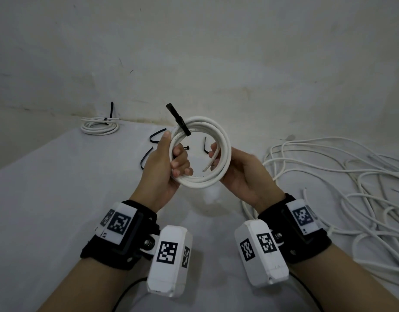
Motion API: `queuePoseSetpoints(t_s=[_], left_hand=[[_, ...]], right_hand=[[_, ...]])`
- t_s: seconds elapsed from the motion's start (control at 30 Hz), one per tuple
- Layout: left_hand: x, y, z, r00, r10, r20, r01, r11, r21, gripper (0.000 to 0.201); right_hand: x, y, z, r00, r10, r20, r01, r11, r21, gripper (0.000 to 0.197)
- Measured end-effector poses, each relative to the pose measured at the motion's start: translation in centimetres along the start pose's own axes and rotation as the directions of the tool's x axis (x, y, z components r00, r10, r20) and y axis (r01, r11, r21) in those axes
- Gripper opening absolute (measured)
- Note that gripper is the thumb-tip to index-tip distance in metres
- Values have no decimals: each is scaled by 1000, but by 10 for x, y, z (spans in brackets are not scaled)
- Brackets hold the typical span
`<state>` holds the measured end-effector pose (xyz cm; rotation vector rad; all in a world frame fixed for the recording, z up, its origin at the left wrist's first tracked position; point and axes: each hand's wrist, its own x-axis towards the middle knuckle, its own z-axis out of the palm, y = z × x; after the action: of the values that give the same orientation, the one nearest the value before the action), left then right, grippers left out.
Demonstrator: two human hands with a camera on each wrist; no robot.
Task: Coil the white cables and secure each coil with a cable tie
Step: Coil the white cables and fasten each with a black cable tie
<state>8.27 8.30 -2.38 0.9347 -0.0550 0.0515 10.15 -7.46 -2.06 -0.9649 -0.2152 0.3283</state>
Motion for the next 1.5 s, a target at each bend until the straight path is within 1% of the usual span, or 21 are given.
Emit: queuePoseSetpoints(t_s=[0.03, 0.1, 0.17, 0.2, 0.33, 0.43, 0.53, 0.63, 0.7, 0.77, 0.83, 0.87, 0.9, 1.0, 1.07, 1.13, 1.23, 1.3, 1.37, 1.47, 1.5], left_hand=[[0, 1, 0, 1000, 16, -6, -15, 1000, 19, 47], [0, 1, -1, 999, 43, -17, -42, 998, 45, 47], [0, 0, -2, 998, 60, -29, -59, 997, 56, 47], [0, 0, -2, 997, 69, -34, -66, 996, 61, 47], [0, 0, -2, 996, 88, -31, -85, 992, 90, 48], [1, -3, -5, 998, 57, -4, -56, 993, 101, 49], [2, -5, -7, 999, 31, 16, -32, 991, 129, 49], [-1, -6, -4, 999, 36, 21, -40, 982, 185, 42], [-1, -6, -3, 999, 51, 10, -52, 976, 212, 38], [-1, -6, -2, 999, 45, -11, -42, 980, 194, 36], [0, -4, -4, 999, 24, -20, -21, 990, 138, 36], [1, -3, -4, 1000, 14, -19, -12, 994, 109, 36], [1, -3, -4, 1000, 3, -16, -2, 997, 83, 37], [1, -4, -5, 1000, -23, -12, 23, 999, 42, 39], [1, -4, -5, 1000, -29, -11, 29, 998, 49, 40], [2, -4, -7, 999, -34, -10, 35, 997, 74, 40], [1, -6, -6, 998, -62, 22, 57, 984, 169, 39], [-2, -7, -4, 992, -105, 70, 82, 959, 271, 37], [-6, -10, -1, 978, -167, 128, 110, 924, 366, 36], [-10, -13, 2, 949, -259, 180, 162, 890, 427, 38], [-10, -13, 3, 942, -279, 185, 178, 886, 428, 38]], right_hand=[[-1, -1, -1, 1000, 6, 29, -6, 1000, -24, 30], [-2, -5, -3, 998, -14, 64, 25, 987, -160, 35], [-3, -8, -3, 994, -63, 86, 85, 955, -284, 28], [-4, -10, -2, 993, -79, 91, 103, 944, -314, 26], [-4, -9, 0, 993, -76, 85, 97, 956, -276, 27], [-2, -5, 0, 996, -61, 64, 77, 957, -278, 18], [-1, -6, -3, 997, -70, 42, 81, 919, -385, 19], [-1, -6, -6, 995, -94, 17, 90, 869, -487, 25], [-2, -10, -7, 994, -110, 17, 101, 827, -553, 32], [-3, -17, -11, 991, -104, 87, 136, 768, -626, 51], [-7, -27, -15, 974, -96, 207, 219, 642, -735, 72], [-9, -30, -15, 961, -100, 256, 266, 578, -772, 75], [-9, -32, -14, 951, -119, 287, 304, 539, -786, 72], [-10, -29, -10, 937, -175, 302, 348, 512, -785, 47], [-10, -24, -8, 927, -200, 317, 374, 463, -803, 38], [-8, -20, -8, 922, -223, 317, 382, 390, -838, 35], [-5, -16, -7, 923, -254, 290, 365, 333, -870, 39], [-4, -16, -6, 882, -376, 283, 404, 295, -866, 40], [-4, -20, -5, 816, -484, 316, 462, 216, -860, 35], [-1, -20, -4, 722, -564, 400, 527, 74, -847, 7], [0, -19, -4, 699, -583, 415, 534, 38, -845, 5]])
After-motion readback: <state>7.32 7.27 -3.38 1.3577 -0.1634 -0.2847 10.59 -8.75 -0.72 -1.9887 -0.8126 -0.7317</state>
